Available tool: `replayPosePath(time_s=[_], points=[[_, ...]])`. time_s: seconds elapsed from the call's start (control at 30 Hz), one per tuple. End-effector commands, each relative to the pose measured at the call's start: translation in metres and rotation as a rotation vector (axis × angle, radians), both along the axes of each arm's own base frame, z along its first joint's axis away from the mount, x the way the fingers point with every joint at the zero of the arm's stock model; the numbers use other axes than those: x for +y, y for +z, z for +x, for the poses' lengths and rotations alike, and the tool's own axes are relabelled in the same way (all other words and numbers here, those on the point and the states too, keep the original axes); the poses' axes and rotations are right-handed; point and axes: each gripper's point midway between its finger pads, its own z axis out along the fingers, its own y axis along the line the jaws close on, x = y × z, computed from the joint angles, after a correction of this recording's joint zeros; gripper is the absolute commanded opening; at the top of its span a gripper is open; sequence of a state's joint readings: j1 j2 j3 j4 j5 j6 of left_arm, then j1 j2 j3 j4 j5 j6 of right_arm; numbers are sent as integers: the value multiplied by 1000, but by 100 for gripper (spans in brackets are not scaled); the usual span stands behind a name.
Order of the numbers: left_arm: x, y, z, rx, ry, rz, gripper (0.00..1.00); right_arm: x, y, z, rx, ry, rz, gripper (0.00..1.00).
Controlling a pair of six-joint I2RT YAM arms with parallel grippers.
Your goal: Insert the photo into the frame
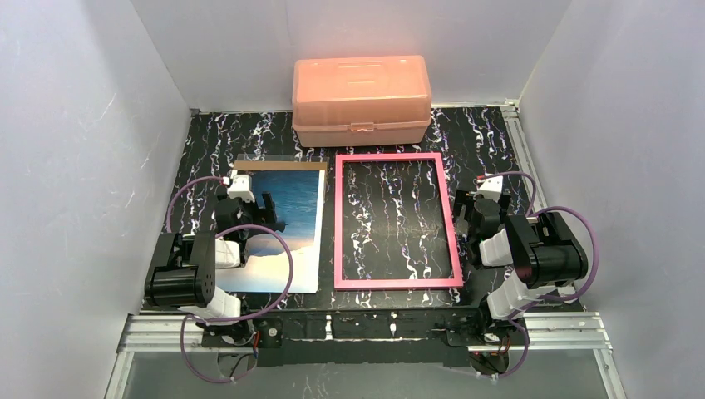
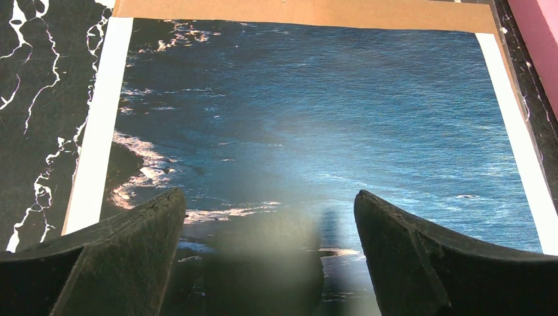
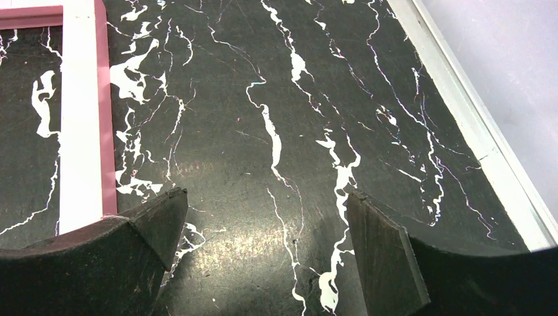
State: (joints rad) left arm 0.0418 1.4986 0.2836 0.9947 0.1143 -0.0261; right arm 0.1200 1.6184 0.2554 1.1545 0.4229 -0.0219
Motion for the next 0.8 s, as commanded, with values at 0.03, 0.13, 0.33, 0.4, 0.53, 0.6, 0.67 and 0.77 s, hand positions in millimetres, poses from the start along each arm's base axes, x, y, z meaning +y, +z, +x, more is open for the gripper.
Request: replayPosePath(time_s=[0.03,0.13,0.33,0.4,0.53,0.6,0.67,0.77], points=[[2,13,9,-39,7,14,98,0,15,8,-61,-7,11,99],[2,13,9,-39,7,13,98,0,15,8,-61,-7,11,99],[2,13,9,-40,7,12,98,1,15,8,-57,-5,12,99],[5,20,12,-42,28,3,98,-7,19,6,-76,-59,21,99],[19,38,14,111,76,23,98,-13,32,0,-60,-97,20,99],[21,51,10,200,31,98,98,-17,52,3,-44,-154,50,99],[30,68,5,283,39,119,98,-21,72,4,-28,-224,119,99],[31,95,-8,409,19,43,98,-22,79,2,-45,-413,417,99]])
